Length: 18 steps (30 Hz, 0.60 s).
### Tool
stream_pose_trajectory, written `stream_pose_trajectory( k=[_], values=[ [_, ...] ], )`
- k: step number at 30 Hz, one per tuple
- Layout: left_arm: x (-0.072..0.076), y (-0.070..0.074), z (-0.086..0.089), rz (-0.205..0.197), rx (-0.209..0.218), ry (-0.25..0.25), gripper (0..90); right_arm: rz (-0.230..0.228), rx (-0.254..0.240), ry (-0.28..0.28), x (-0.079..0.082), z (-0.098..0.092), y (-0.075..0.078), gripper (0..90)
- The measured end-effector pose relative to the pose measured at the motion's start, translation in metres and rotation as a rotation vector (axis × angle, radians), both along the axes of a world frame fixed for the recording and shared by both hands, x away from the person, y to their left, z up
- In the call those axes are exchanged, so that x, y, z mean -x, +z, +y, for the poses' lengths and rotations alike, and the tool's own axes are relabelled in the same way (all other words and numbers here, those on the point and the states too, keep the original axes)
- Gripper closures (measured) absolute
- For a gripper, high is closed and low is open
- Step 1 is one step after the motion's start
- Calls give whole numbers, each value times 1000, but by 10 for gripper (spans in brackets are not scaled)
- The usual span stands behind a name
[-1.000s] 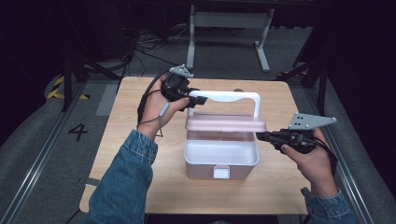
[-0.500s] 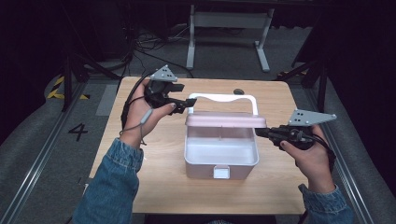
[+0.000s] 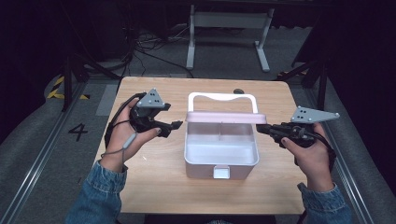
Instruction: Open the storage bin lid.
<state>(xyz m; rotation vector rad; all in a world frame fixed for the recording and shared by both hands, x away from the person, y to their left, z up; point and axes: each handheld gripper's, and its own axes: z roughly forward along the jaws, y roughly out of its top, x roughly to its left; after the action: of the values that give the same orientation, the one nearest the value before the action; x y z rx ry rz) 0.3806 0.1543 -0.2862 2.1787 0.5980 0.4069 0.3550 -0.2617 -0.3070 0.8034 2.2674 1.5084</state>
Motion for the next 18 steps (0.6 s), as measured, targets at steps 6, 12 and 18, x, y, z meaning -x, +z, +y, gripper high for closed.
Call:
stream_pose_trajectory(
  k=[6,12,18],
  values=[
    [4,-7,-11,-46,-21,-47,272,10,-2,2,0,0,0,900],
    [0,-8,-24,-62,15,-56,281,22,-4,7,-1,-1,-1,900],
    [0,-5,-35,-104,38,-75,309,31,-12,9,-1,-2,-1,893]
  ],
)
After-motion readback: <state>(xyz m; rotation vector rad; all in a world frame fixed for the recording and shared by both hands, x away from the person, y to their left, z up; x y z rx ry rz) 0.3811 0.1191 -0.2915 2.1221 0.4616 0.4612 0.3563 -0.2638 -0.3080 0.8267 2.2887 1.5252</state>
